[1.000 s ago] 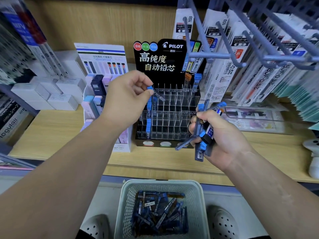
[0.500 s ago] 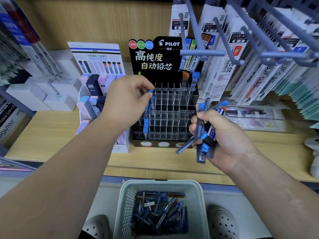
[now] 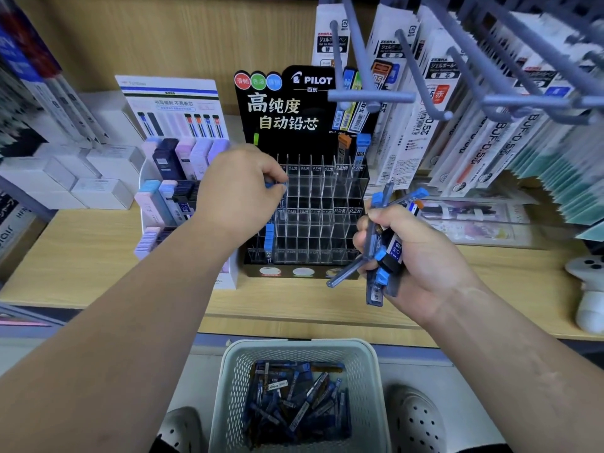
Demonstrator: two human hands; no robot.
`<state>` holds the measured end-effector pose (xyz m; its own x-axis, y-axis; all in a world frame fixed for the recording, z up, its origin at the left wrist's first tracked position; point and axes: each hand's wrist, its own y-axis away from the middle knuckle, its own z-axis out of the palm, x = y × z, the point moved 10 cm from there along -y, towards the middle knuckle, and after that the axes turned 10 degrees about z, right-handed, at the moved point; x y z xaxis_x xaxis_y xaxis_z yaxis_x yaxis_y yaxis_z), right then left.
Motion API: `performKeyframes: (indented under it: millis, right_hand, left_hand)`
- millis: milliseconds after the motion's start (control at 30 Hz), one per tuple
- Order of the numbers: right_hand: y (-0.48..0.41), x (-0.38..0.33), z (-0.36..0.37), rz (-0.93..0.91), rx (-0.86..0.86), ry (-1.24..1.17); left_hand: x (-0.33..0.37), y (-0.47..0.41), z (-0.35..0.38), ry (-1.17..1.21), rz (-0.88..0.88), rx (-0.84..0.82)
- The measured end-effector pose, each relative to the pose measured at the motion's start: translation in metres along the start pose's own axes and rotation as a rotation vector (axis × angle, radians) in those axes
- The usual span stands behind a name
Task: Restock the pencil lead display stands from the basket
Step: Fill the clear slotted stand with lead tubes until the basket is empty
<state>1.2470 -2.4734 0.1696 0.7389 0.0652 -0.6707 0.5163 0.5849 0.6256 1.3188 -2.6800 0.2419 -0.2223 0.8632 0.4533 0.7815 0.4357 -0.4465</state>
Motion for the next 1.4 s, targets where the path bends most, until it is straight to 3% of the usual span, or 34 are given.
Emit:
performKeyframes:
  millis: [200,333,400,733,900,1167,1400]
  right_hand:
    - [0.002,-0.006,0.002,-0.039,0.006,-0.047]
    - [-0.001,-0.010,0.003,-0.073,0.028,-0.040]
    - [-0.001,-0.009,0.003,-0.079,0.043,-0.030]
    - [0.001,-0.003,0.007,-0.076,0.055,-0.001]
    - [-0.001,-0.003,0.009,-0.081,0.055,0.000]
    - [-0.001,0.002,0.014,-0.072,0.040,0.039]
    - [-0.004,-0.001,0.008,-0.065,0.058,0.045]
  left_hand:
    - [0.036,0.012,-0.009,0.196,-0.030,-0.003]
    - [0.072,0.045,0.029,0.542,-0.105,-0.307]
    - [0.084,0.059,0.038,0.537,-0.068,-0.394]
    - [0.074,0.075,0.017,0.318,-0.031,-0.435]
    - [0.047,0.083,0.013,0.457,-0.162,-0.477]
    - [0.029,0.064,0.004,0.679,-0.253,-0.367]
    - [0.010,0.028,-0.023,0.846,-0.279,0.054]
